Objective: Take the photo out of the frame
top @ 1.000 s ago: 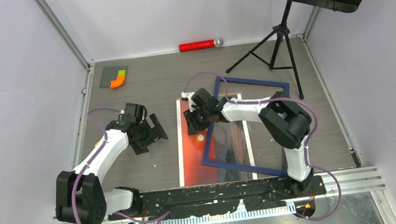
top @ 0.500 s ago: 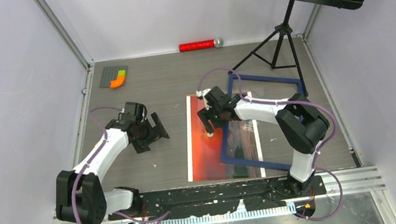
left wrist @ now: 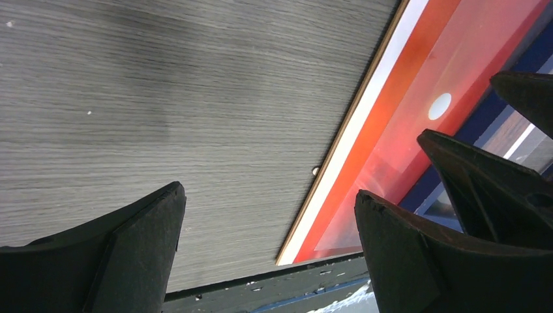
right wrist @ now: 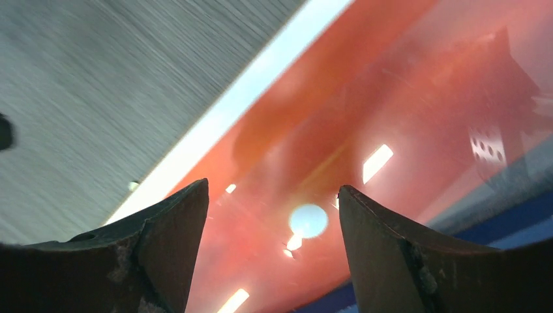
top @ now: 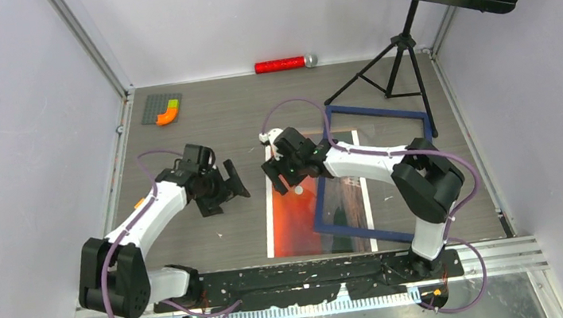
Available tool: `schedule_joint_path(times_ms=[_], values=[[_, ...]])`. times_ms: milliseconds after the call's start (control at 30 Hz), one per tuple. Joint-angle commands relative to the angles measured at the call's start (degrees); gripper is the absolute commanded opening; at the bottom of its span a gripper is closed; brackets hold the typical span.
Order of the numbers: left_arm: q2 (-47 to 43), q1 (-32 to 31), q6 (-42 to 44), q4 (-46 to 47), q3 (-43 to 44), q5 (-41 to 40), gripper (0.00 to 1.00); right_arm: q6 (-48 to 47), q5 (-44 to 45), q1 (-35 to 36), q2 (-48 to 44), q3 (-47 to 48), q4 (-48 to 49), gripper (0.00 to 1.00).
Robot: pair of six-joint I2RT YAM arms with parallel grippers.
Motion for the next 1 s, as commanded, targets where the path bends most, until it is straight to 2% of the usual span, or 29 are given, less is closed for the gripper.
schedule_joint_path(times_ms=[0, 133, 300, 433, 767, 967], values=[[-1.80, -0.26, -0.80, 1.74, 0.85, 0.65, 1.00, 1.60, -5.29, 0.91, -0.78, 4.53, 5.90, 0.78], [-3.27, -0.28, -0.78, 0.55, 0.44, -0.46, 1.00, 2.34, -1.10, 1.07, 3.00, 7.42, 2.13, 0.78], [-4.34, -0.23, -0.58, 0.77, -0.81, -1.29, 1.00, 1.05, -9.63, 1.52, 4.51, 6.85, 8.65, 0.78], [-4.36, -0.23, -0.32, 1.06, -0.91, -0.21, 1.00, 1.91, -12.72, 1.68, 9.18, 9.89, 6.65, 0.76], [-4.38, -0.24, 0.31, 0.10, 0.18, -0.83, 1.00, 3.94, -4.67, -0.37, 9.18, 3.53, -1.29, 0.75], [-1.40, -0.30, 0.94, -0.55, 2.40, -0.36, 1.00, 2.31, 4.26, -2.22, 7.80, 0.83, -10.06, 0.71]])
